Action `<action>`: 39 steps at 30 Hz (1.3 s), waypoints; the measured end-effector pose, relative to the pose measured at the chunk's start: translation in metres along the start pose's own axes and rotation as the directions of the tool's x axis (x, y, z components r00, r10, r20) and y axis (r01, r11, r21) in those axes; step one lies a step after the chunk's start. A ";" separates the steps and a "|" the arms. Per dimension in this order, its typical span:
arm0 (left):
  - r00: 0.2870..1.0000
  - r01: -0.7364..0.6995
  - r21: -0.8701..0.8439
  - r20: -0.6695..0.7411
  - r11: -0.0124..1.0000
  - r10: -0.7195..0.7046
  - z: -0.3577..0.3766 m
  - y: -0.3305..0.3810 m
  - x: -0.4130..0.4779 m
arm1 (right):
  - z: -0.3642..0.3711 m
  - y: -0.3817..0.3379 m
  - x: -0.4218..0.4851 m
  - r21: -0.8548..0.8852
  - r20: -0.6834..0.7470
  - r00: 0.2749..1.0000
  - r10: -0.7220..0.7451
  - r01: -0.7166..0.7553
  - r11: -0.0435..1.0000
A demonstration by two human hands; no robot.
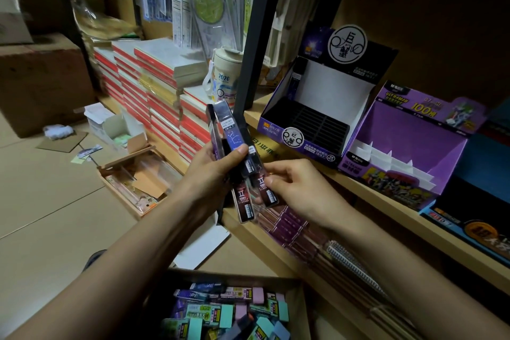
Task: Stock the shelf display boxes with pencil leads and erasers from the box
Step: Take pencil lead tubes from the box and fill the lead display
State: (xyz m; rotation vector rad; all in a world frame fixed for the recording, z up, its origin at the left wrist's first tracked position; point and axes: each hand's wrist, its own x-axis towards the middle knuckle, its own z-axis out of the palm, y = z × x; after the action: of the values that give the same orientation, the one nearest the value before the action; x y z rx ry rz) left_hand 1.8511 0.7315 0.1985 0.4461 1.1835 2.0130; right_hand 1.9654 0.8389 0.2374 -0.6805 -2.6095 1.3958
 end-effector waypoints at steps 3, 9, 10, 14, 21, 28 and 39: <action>0.999 0.045 0.032 0.013 0.998 -0.046 0.000 0.001 -0.001 | -0.012 -0.001 0.003 0.102 0.028 0.998 0.054 -0.056 0.993; 1.000 0.015 0.027 0.009 1.000 -0.015 -0.003 0.003 0.000 | -0.032 0.004 0.013 0.279 -0.172 0.981 0.091 -0.040 0.960; 1.000 0.007 0.034 0.002 0.999 -0.007 -0.003 0.004 0.000 | -0.040 0.005 0.017 0.304 -0.238 0.968 0.081 -0.005 0.953; 1.000 -0.014 0.045 -0.022 0.999 0.015 -0.004 0.006 0.002 | -0.073 0.003 0.050 0.377 -0.510 0.858 0.067 0.152 0.914; 0.998 -0.046 0.089 -0.028 0.995 0.049 -0.016 0.009 0.005 | -0.094 0.013 0.143 0.044 -0.725 0.688 0.008 0.035 0.998; 0.998 -0.057 0.065 -0.023 0.996 0.059 -0.022 0.009 0.009 | -0.091 0.029 0.167 -0.125 -0.714 0.695 -0.088 -0.003 0.992; 0.998 -0.062 0.032 -0.030 0.998 0.063 -0.017 0.002 0.013 | -0.084 0.038 0.172 -0.091 -0.715 0.699 -0.003 -0.089 0.992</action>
State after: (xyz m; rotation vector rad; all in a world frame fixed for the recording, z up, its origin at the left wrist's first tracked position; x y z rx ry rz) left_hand 1.8307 0.7304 0.1904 0.4751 1.2353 2.0639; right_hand 1.8488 0.9955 0.2350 -1.0504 -2.0427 0.7379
